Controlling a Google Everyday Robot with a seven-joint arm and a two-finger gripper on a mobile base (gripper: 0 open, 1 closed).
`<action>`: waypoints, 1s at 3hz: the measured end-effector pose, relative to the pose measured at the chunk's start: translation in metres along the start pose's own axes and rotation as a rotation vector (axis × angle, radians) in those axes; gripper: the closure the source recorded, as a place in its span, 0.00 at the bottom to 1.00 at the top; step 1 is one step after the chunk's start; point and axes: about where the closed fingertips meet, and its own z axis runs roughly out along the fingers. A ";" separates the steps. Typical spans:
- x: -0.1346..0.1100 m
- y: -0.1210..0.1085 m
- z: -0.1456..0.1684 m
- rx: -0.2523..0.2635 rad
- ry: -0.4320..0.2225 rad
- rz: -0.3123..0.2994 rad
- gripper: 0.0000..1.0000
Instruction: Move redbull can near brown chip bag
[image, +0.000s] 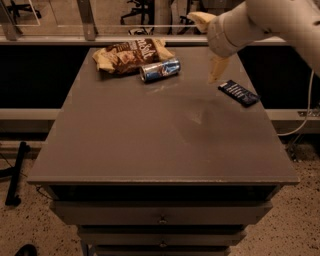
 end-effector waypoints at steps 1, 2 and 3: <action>0.011 0.020 -0.022 0.140 -0.067 0.053 0.00; 0.034 0.027 -0.055 0.209 -0.050 0.092 0.00; 0.036 0.029 -0.055 0.204 -0.046 0.094 0.00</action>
Offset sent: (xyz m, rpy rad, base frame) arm -0.0182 -0.0208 -0.0020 0.1275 -0.0699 0.0101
